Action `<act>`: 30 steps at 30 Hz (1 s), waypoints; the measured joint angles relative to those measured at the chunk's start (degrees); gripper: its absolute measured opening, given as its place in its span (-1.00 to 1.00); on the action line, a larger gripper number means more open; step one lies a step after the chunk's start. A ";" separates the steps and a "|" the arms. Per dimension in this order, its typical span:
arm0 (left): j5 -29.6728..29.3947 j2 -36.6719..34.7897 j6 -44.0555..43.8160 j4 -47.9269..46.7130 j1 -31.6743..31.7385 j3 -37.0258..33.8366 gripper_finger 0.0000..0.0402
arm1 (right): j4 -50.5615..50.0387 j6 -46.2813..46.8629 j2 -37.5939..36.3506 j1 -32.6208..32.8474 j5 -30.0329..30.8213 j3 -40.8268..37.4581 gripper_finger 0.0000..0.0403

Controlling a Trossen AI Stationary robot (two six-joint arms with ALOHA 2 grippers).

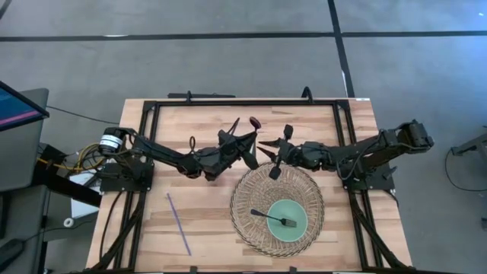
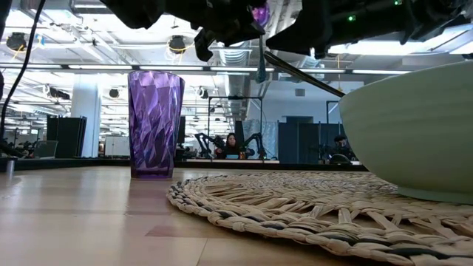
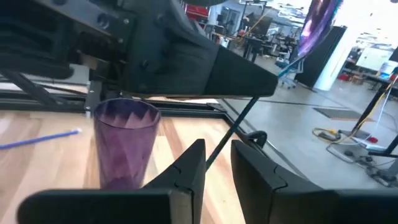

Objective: Pick & Place Utensil
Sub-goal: Put the blue spoon into the green bowl to the left of the black fork

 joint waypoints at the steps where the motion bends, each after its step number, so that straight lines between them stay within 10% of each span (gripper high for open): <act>1: 0.01 0.00 0.00 0.02 -0.02 0.00 -0.90 | 0.00 0.12 0.00 -0.02 0.00 0.00 -0.65; 30: 5.21 0.00 0.48 1.32 0.68 0.00 -0.90 | 0.22 9.14 0.00 -4.73 -7.50 0.00 -0.85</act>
